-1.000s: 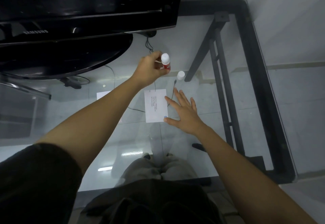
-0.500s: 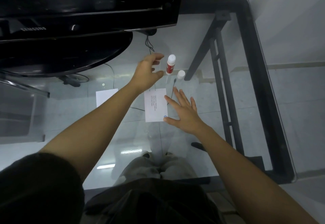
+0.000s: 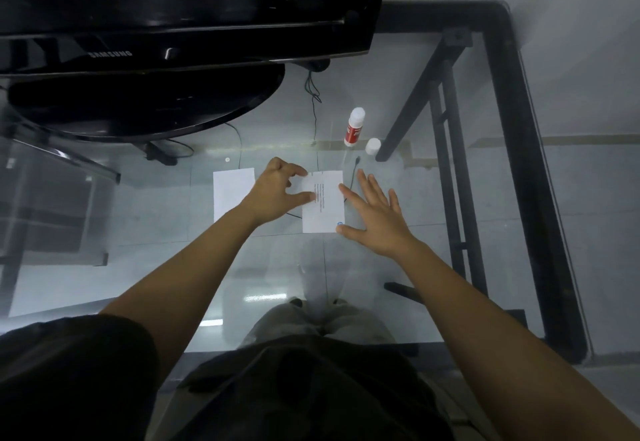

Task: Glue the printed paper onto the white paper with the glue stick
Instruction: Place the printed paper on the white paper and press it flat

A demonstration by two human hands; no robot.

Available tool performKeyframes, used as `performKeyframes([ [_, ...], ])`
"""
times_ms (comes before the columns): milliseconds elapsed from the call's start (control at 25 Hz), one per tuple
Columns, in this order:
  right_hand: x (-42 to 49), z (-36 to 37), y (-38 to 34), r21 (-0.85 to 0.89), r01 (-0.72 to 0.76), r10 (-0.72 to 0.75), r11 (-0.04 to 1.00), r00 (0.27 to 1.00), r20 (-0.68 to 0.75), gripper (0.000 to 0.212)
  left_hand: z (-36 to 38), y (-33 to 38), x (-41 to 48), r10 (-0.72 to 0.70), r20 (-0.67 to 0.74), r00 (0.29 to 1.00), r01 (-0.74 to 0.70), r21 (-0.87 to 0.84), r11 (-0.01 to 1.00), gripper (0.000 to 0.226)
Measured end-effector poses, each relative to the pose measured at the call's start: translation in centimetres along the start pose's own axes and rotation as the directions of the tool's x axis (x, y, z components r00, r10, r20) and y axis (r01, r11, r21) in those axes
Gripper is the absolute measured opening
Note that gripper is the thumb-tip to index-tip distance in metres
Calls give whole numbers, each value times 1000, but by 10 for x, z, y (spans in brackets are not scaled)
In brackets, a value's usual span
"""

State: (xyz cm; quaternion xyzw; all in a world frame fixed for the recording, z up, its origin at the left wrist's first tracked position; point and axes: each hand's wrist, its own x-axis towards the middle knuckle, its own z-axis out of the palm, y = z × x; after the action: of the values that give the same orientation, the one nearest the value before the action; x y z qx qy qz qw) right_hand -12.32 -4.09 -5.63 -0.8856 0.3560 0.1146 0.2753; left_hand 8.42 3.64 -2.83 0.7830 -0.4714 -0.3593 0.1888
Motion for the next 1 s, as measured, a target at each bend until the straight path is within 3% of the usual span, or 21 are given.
performKeyframes([
  [160, 1, -2, -4, -34, -28, 29, 999, 1000, 12, 77, -3, 14, -4, -57, 58, 997, 59, -49, 997, 37],
  [240, 2, -2, -6, -47, -43, 44, 998, 999, 12, 77, -3, 21, -9, -122, 82, 989, 138, -228, 964, 32],
  [320, 2, -3, -8, -34, -58, 58, 998, 998, 16, 78, 0, 27, -15, -213, 82, 974, 226, -462, 858, 35],
  [400, 1, -4, -11, 8, -65, 65, 998, 998, -4, 80, 3, 30, -22, -262, 19, 965, 233, -519, 823, 43],
  [560, 1, -8, -21, 235, -91, 114, 968, 990, -86, 79, 0, 30, -25, -262, -28, 965, 198, -581, 789, 48],
  [720, -1, -19, -36, 633, -162, 300, 757, 947, -118, 47, -12, 31, -23, -219, 11, 976, 160, -718, 678, 47],
  [840, -2, -30, -40, 768, -170, 407, 618, 904, -128, 33, -16, 30, -26, -185, -1, 983, 133, -694, 708, 42],
  [880, -4, -33, -39, 793, -156, 422, 589, 896, -137, 27, -18, 25, -29, -165, -35, 986, 105, -636, 764, 39],
  [960, -9, -37, -35, 819, -132, 424, 558, 894, -145, 19, -28, 4, -40, -30, -145, 989, -19, -326, 945, 34],
  [1000, -12, -38, -32, 823, -123, 420, 555, 895, -149, 17, -35, -11, -46, 66, -177, 982, -88, -119, 989, 32],
])
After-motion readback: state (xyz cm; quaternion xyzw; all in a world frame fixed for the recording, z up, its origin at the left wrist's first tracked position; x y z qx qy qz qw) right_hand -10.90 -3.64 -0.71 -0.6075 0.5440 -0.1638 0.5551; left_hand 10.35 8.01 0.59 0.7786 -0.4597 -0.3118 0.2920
